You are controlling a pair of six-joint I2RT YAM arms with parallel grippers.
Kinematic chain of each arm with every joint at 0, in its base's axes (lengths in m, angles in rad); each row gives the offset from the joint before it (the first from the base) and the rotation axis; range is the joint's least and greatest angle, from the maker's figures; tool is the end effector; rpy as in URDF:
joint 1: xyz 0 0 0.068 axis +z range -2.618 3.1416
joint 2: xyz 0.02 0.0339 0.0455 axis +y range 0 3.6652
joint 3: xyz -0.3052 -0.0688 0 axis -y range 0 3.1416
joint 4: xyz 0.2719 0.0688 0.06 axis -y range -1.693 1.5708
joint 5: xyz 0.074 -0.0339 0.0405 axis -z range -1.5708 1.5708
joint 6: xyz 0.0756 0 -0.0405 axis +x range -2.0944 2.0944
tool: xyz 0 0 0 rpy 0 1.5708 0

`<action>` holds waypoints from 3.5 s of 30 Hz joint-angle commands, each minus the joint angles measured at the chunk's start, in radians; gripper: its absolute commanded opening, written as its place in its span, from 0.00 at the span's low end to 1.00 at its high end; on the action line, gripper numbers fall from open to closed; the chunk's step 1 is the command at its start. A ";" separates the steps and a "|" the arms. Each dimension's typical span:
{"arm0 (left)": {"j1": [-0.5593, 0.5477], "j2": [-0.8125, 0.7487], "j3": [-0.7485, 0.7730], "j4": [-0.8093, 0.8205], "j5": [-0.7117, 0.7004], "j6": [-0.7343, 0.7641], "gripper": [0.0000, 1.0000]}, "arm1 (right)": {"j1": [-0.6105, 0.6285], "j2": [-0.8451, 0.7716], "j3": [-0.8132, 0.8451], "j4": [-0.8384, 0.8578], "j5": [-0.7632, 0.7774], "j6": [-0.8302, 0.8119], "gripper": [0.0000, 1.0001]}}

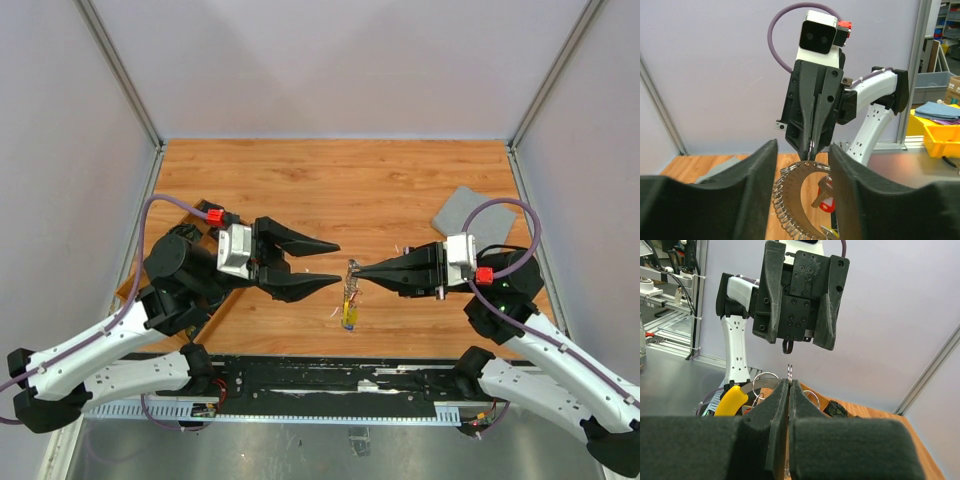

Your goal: Put the keys on the keyring

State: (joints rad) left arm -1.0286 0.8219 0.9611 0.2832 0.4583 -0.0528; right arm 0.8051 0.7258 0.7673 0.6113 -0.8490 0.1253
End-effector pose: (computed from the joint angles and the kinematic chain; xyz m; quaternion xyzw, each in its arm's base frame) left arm 0.0758 -0.1907 0.4923 0.4164 0.3778 -0.5267 0.6375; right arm 0.0695 0.1542 0.4626 -0.4827 0.2575 0.5296 0.6483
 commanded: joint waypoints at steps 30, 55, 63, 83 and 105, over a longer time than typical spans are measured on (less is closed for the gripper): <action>-0.035 0.067 0.067 -0.091 0.018 0.115 0.21 | 0.035 -0.007 0.096 -0.077 -0.007 -0.110 0.01; -0.043 0.142 0.270 -0.564 -0.118 0.331 0.00 | 0.041 -0.093 0.310 -0.897 0.199 -0.508 0.35; -0.046 0.229 0.374 -0.758 -0.190 0.387 0.00 | 0.041 -0.003 0.351 -1.012 0.271 -0.541 0.38; -0.061 0.258 0.393 -0.786 -0.192 0.405 0.01 | 0.066 0.101 0.315 -0.957 0.280 -0.525 0.31; -0.062 0.237 0.372 -0.767 -0.163 0.407 0.01 | 0.092 0.122 0.310 -0.923 0.250 -0.500 0.13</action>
State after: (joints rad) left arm -1.0832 1.0817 1.3224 -0.5331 0.2821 0.3435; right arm 0.8787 0.8436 1.0878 -0.3428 -0.5774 -0.3920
